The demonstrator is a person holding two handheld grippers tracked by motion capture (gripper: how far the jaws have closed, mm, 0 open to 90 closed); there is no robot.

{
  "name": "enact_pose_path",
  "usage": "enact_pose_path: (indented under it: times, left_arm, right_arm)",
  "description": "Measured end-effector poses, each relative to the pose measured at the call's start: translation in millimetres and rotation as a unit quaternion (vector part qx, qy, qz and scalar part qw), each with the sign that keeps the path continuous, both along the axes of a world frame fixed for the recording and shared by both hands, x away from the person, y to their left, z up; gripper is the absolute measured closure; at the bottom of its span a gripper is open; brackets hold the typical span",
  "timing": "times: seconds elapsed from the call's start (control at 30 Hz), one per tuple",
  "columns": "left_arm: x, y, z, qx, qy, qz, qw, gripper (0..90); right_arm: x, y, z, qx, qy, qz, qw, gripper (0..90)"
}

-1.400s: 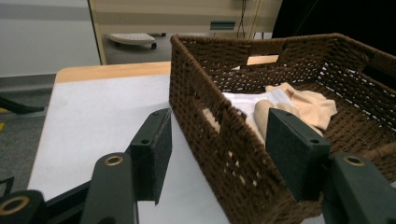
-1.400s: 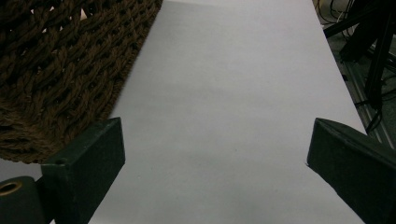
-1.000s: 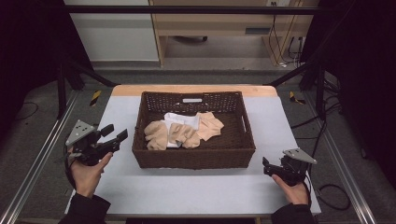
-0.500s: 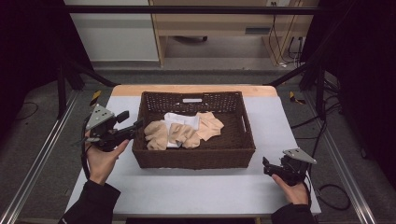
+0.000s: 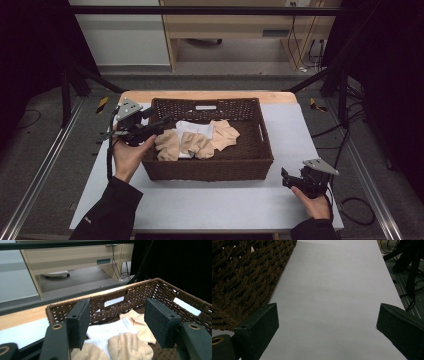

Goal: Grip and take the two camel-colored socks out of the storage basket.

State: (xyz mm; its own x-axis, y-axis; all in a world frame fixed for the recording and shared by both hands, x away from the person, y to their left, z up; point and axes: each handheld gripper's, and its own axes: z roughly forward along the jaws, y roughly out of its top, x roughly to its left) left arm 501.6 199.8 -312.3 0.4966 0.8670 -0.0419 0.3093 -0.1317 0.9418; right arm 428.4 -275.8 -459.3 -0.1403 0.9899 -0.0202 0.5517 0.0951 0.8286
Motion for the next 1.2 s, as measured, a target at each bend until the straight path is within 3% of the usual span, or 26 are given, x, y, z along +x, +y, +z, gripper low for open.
enact_pose_path:
  times: [0.3,0.6,0.73,1.03,1.2]
  left_arm:
    - [22.8,-15.5,-9.6,0.025,0.002,0.000,0.9997,37.0]
    - [51.3,-30.7,-28.4,0.057,0.029,0.001,0.9979,38.0]
    - [61.1,-35.5,-36.1,0.059,0.042,0.001,0.9974,38.9]
    - [72.6,-42.2,-50.4,0.074,0.047,0.001,0.9962,41.6]
    - [78.8,-45.8,-64.6,0.102,0.071,0.004,0.9922,42.6]
  right_arm:
    - [1.4,0.3,-0.6,0.000,0.000,0.002,1.0000,4.4]
    - [2.8,0.7,-1.2,0.002,0.003,0.003,1.0000,4.4]
    - [4.0,0.7,-1.8,0.001,0.004,0.002,1.0000,4.4]
    - [4.8,0.9,-2.3,0.001,0.006,0.002,1.0000,4.4]
    - [5.0,1.5,-2.6,-0.001,0.006,0.003,1.0000,4.4]
